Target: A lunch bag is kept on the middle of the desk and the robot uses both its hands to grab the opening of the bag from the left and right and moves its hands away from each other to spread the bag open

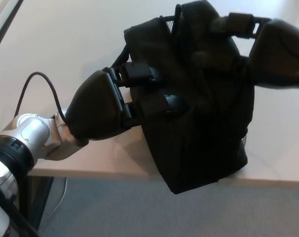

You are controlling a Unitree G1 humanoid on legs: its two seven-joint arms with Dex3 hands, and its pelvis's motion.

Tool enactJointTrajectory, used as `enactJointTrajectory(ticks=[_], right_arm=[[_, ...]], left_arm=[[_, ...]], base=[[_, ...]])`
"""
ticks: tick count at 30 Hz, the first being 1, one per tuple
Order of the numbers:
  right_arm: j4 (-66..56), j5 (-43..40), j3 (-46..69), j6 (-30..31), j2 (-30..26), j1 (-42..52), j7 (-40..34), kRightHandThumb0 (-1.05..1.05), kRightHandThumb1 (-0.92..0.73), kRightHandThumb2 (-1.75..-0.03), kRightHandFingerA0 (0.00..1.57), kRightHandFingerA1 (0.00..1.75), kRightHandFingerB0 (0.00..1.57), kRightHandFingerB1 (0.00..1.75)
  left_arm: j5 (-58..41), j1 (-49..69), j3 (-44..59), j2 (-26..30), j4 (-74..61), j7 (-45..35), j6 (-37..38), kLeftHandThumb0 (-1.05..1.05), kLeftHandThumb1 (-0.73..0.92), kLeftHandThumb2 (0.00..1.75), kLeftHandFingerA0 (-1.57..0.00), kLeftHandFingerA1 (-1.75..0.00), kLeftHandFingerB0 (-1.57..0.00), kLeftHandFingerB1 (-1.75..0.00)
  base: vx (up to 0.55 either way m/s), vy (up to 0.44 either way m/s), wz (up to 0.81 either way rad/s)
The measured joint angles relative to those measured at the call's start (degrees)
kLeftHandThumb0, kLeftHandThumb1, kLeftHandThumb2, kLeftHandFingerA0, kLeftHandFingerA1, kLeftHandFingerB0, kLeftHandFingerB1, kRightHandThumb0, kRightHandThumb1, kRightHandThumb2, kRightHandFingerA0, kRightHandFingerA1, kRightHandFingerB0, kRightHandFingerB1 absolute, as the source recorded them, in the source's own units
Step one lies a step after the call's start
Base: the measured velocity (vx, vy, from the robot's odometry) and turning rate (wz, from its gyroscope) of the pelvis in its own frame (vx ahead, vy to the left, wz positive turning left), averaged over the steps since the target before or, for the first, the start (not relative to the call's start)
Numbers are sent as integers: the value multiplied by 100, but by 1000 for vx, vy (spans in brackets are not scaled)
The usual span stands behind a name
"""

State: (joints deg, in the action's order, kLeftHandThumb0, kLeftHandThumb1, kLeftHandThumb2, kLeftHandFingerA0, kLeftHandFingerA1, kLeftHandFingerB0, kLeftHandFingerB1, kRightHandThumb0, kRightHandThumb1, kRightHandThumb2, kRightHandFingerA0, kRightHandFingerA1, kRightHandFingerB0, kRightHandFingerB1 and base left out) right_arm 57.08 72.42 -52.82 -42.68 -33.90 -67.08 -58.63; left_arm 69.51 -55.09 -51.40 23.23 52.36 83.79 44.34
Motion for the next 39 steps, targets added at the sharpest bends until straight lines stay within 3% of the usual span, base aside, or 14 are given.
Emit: enactJointTrajectory(ticks=[1, 2, 4, 5, 11, 20, 23, 28, 32, 33, 34, 37, 38, 39], right_arm=[[38, 4, -15, 33, 17, 30, -36, -35, -47, -84, 92, 116, 83, 78], [105, 10, -37, 76, 39, 68, -86, -31, -55, -58, 84, 140, 91, 78], [198, 16, -70, 110, 63, 107, -125, -38, -48, -85, 93, 119, 81, 81], [233, 20, -85, 116, 71, 123, -138, -34, -62, -60, 80, 144, 81, 96], [315, 20, -128, 117, 85, 189, -176, -33, -65, -59, 88, 120, 89, 68], [310, -300, 336, -106, 86, 476, -48, -28, -62, -58, 91, 117, 79, 105], [326, -507, 591, -215, 84, 900, -103, -32, -60, -58, 90, 123, 91, 67], [132, -669, 838, -290, 61, 1593, -320, -28, -62, -62, 85, 147, 78, 125], [-32, -812, 1072, -349, 69, 2099, -543, -25, -59, -60, 83, 149, 73, 135], [-82, -848, 1117, -362, 78, 2225, -592, -25, -59, -60, 84, 146, 73, 133], [-121, -877, 1156, -371, 92, 2324, -632, -25, -56, -58, 87, 138, 78, 125], [-138, -981, 1289, -394, 177, 2593, -723, -24, -56, -59, 86, 141, 76, 129], [-135, -989, 1300, -397, 192, 2624, -733, -24, -56, -59, 85, 144, 75, 131], [-126, -1006, 1328, -405, 229, 2692, -759, -24, -56, -59, 85, 144, 75, 131]], left_arm=[[-2, 0, -1, 1, -15, -8, 0, -27, 36, 122, -95, -153, -95, -128], [-2, 0, -3, 6, -47, -14, 0, -29, 36, 122, -93, -160, -91, -140], [-2, 1, -3, 27, -106, -27, 0, -28, 38, 124, -93, -164, -87, -148], [-2, 1, -3, 44, -134, -39, 0, -27, 34, 125, -95, -165, -88, -154], [-46, 79, 57, 155, -356, -214, 2, -31, 31, 126, -99, -165, -81, -150], [-449, 640, 444, 91, -256, -418, 318, -18, 48, 120, -87, -166, -74, -157], [-751, 1181, 723, 85, -351, -579, 543, -18, 42, 124, -88, -168, -77, -159], [-1058, 1767, 1109, 79, -416, -703, 839, -17, 31, 128, -87, -172, -80, -157], [-1232, 2053, 1384, -44, -125, -704, 1113, -20, 27, 134, -88, -171, -83, -155], [-1265, 2129, 1452, -86, -47, -700, 1186, -21, 34, 120, -118, -140, -101, -127], [-1291, 2184, 1511, -109, 20, -692, 1249, -13, 31, 126, -118, -143, -94, -125], [-1362, 2271, 1707, -190, 230, -663, 1430, -21, 31, 124, -118, -139, -96, -120], [-1368, 2274, 1727, -198, 253, -659, 1451, -16, 16, 144, -89, -167, -90, -140], [-1386, 2280, 1792, -221, 302, -658, 1509, -16, 16, 144, -89, -167, -90, -140]], base=[[0, 0, 0], [0, 0, 0], [0, 0, 0], [0, 0, 0], [0, 0, 0], [0, 0, 0], [0, 0, 0], [0, 0, 0], [0, 0, 0], [0, 0, 0], [0, 0, 0], [0, 0, 0], [0, 0, 0], [0, 0, 0]])
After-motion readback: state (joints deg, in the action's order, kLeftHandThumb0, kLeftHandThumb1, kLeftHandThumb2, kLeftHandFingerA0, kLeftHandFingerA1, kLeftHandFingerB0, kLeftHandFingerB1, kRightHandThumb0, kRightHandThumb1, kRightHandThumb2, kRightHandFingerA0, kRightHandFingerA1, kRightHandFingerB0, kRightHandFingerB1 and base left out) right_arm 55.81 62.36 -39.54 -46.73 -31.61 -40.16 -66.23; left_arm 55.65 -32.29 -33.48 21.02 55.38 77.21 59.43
